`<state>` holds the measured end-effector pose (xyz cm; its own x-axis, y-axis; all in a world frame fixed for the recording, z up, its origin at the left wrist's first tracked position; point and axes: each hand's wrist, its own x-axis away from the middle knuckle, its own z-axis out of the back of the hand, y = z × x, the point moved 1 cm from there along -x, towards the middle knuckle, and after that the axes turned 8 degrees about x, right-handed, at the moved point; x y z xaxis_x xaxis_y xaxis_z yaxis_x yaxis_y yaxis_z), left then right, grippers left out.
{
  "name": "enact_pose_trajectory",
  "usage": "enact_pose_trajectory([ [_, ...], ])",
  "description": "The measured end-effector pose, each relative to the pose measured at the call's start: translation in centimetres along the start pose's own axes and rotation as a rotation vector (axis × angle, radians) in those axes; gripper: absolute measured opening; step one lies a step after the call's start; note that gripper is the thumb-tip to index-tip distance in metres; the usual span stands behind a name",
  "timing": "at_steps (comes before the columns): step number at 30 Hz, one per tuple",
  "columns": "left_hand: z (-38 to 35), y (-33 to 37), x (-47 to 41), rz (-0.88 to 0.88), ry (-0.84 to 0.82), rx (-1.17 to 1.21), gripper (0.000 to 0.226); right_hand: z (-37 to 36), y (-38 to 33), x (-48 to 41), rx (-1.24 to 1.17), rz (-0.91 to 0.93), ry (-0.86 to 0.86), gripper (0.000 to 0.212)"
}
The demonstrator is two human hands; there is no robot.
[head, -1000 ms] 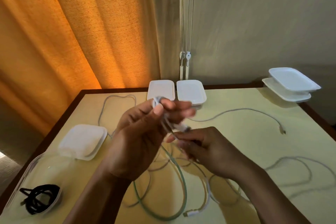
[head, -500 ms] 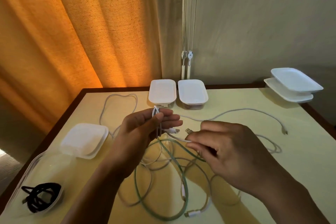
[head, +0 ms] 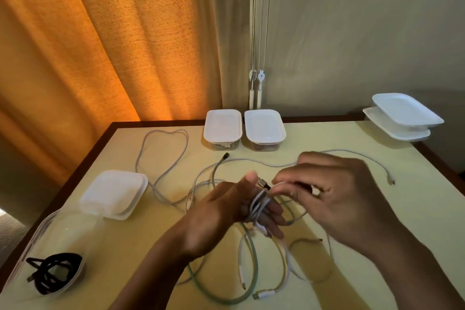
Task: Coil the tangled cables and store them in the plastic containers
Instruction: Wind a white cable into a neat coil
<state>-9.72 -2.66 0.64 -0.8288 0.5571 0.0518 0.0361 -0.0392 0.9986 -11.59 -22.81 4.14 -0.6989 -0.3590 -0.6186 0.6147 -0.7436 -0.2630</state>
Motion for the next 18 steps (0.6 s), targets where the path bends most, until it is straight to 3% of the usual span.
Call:
enact_pose_trajectory([
  [2, 0.2, 0.4, 0.1, 0.018, -0.072, 0.071, 0.059, 0.4, 1.2, 0.1, -0.085, -0.109, 0.077, 0.008],
  [5, 0.7, 0.5, -0.1, 0.006, -0.152, 0.102, 0.022, -0.2, 1.9, 0.0, -0.181, -0.179, 0.116, 0.013],
  [7, 0.8, 0.7, 0.1, 0.004, -0.241, 0.177, 0.017, -0.6, 2.1, -0.3, -0.293, -0.218, 0.119, 0.014],
  [11, 0.0, 1.8, 0.4, -0.104, -0.370, 0.492, 0.027, -2.0, 2.4, -0.4, -0.663, -0.410, 0.026, 0.011],
  [14, -0.4, 1.8, 0.1, -0.257, -0.490, 0.889, 0.045, -4.1, 2.0, 0.0, -0.795, -0.520, -0.101, 0.009],
  [16, 0.0, 1.7, -0.2, -0.286, -0.430, 1.032, 0.055, -4.9, 1.7, 0.4, -0.678, -0.522, -0.273, 0.022],
  [18, 0.4, 1.8, -0.3, -0.323, -0.243, 0.961, 0.060, -5.1, 1.1, 0.7, -0.563, -0.493, -0.482, 0.028],
])
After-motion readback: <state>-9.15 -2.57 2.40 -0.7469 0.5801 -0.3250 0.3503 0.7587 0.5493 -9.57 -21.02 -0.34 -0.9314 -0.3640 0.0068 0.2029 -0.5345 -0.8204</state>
